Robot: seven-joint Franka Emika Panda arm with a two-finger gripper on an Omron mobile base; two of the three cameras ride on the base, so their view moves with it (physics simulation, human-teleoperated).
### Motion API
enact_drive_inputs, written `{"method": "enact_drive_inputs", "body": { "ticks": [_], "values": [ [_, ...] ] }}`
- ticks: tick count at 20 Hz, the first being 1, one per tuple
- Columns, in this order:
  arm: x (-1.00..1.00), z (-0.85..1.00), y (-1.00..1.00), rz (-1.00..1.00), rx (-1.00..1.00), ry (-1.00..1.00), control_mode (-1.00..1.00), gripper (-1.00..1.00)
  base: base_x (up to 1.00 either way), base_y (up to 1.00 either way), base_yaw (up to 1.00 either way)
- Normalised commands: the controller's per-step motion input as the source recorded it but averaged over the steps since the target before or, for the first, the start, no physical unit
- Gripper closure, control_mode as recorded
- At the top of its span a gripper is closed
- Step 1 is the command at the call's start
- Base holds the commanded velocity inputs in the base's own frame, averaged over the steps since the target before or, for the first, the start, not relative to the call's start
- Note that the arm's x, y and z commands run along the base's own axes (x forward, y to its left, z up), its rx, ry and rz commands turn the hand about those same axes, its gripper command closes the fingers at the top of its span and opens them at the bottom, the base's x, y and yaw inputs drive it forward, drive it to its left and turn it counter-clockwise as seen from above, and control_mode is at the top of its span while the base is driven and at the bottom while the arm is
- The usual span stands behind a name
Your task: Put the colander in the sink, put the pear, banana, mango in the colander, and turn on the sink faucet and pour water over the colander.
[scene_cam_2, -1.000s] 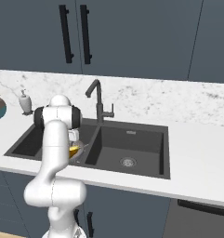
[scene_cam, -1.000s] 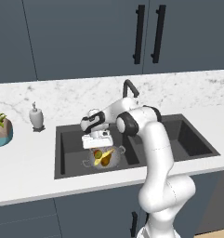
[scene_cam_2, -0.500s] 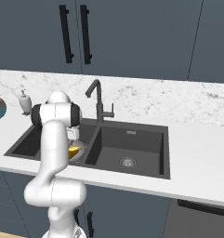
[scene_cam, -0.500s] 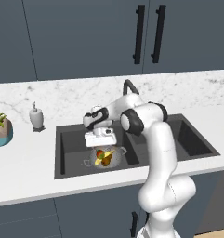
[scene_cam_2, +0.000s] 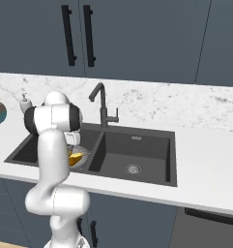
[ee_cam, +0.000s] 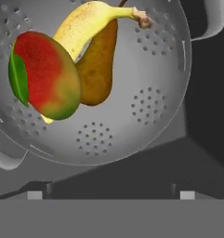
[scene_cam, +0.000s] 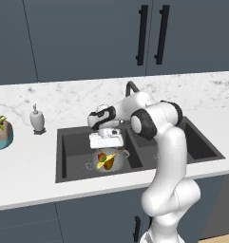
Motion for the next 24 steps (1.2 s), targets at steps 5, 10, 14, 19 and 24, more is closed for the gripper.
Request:
{"method": "enact_drive_inputs", "body": {
  "ticks": [5, 10, 14, 19, 24],
  "values": [
    [-0.5, 0.25, -0.11, -0.05, 0.0, -0.18, -1.0, -1.0, 0.0, 0.0, 0.0],
    [-0.51, 0.27, -0.12, -0.05, 0.0, -0.21, -1.0, -1.0, 0.0, 0.0, 0.0],
    [-0.45, 0.54, -0.23, -0.01, 0.0, -0.06, -1.0, -1.0, 0.0, 0.0, 0.0],
    [-0.42, 0.62, -0.28, 0.02, -0.01, -0.02, -1.0, -1.0, 0.0, 0.0, 0.0],
    [-0.47, 0.54, -0.34, 0.12, -0.05, -0.04, -1.0, -1.0, 0.0, 0.0, 0.0]
  ]
}}
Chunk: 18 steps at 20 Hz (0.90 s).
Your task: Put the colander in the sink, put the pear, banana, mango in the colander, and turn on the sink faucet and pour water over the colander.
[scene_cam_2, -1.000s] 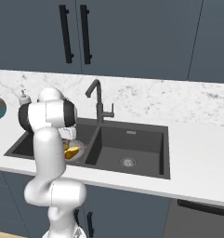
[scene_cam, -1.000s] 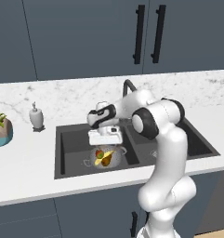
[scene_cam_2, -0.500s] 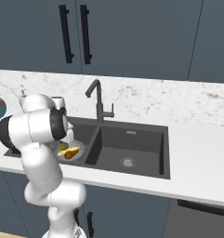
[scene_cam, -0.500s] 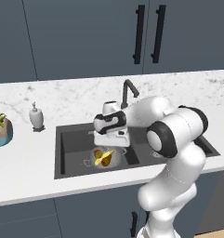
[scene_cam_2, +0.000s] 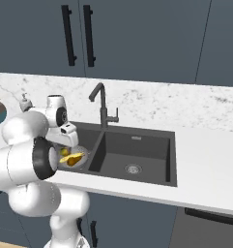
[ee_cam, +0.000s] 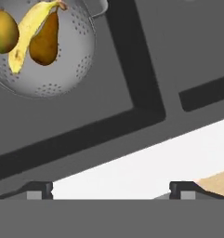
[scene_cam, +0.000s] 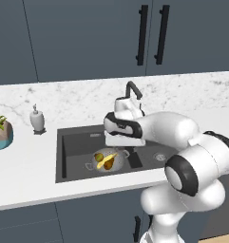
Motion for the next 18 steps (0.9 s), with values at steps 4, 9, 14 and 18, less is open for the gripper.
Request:
{"method": "enact_drive_inputs", "body": {
  "ticks": [4, 9, 14, 18],
  "values": [
    [-0.46, 0.49, -0.43, 0.14, -0.02, -0.03, -1.0, -1.0, 0.0, 0.0, 0.0],
    [-0.44, 0.33, -0.47, 0.2, 0.0, -0.05, -1.0, -1.0, 0.0, 0.0, 0.0],
    [-0.42, 0.3, -0.5, 0.14, 0.0, -0.09, -1.0, -1.0, 0.0, 0.0, 0.0],
    [-0.05, 0.46, -0.31, 0.0, 0.0, -0.23, -1.0, -1.0, 0.0, 0.0, 0.0]
  ]
}}
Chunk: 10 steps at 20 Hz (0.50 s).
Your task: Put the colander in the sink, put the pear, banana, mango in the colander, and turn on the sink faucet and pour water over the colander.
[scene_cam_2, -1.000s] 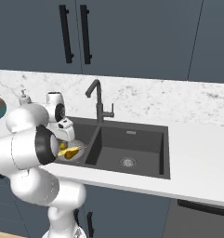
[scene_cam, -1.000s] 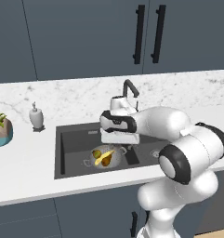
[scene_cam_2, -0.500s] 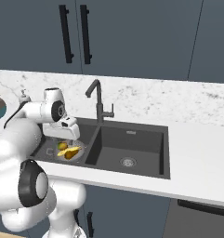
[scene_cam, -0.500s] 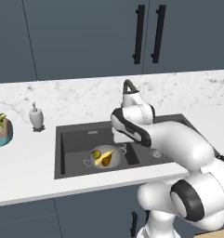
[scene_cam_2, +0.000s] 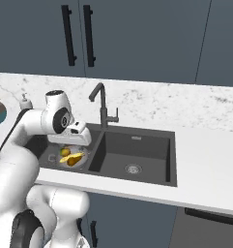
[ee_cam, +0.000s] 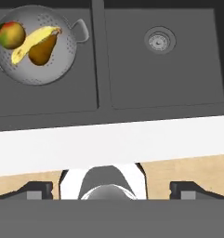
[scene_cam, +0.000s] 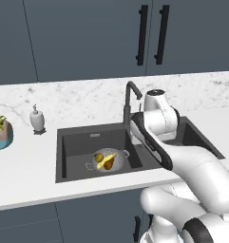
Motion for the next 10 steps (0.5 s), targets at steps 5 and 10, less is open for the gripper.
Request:
{"method": "enact_drive_inputs", "body": {
  "ticks": [5, 10],
  "values": [
    [0.0, 0.49, -0.32, 0.0, 0.07, -0.16, -1.0, -1.0, 0.0, 0.0, 0.0],
    [0.0, 0.42, -0.41, -0.01, 0.35, 0.08, -1.0, -1.0, 0.0, 0.0, 0.0]
  ]
}}
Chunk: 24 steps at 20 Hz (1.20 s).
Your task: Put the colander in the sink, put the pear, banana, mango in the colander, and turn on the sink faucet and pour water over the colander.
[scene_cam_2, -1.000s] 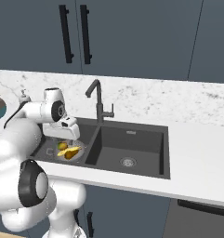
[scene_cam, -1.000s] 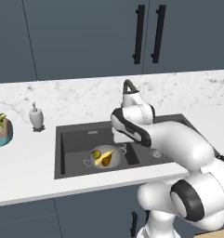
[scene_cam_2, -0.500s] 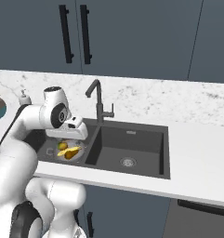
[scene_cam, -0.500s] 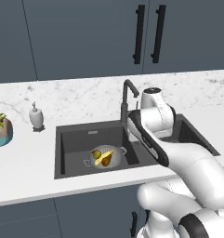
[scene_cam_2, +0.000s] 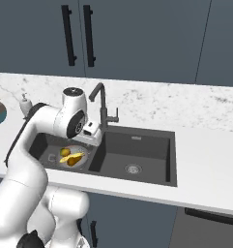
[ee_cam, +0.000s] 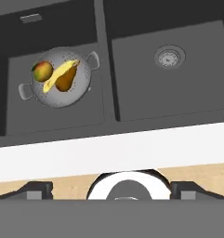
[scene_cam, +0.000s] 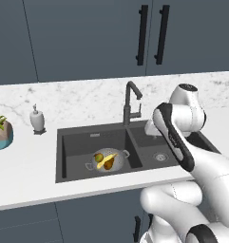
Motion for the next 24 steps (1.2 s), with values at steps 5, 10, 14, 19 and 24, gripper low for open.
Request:
{"method": "enact_drive_inputs", "body": {
  "ticks": [5, 10, 14, 19, 24],
  "values": [
    [0.0, 0.41, -0.39, 0.01, 0.57, 0.08, -1.0, -1.0, 0.0, 0.0, 0.0],
    [-0.14, 0.04, -0.13, 0.0, 0.27, -0.14, -1.0, -1.0, 0.0, 0.0, 0.0],
    [0.12, 0.06, -0.15, -0.01, 0.32, -0.01, -1.0, -1.0, 0.0, 0.0, 0.0],
    [0.4, 0.1, -0.02, -0.05, 0.38, 0.0, -1.0, -1.0, 0.0, 0.0, 0.0],
    [0.55, 0.05, 0.03, -0.11, 0.29, 0.0, -1.0, -1.0, 0.0, 0.0, 0.0]
  ]
}}
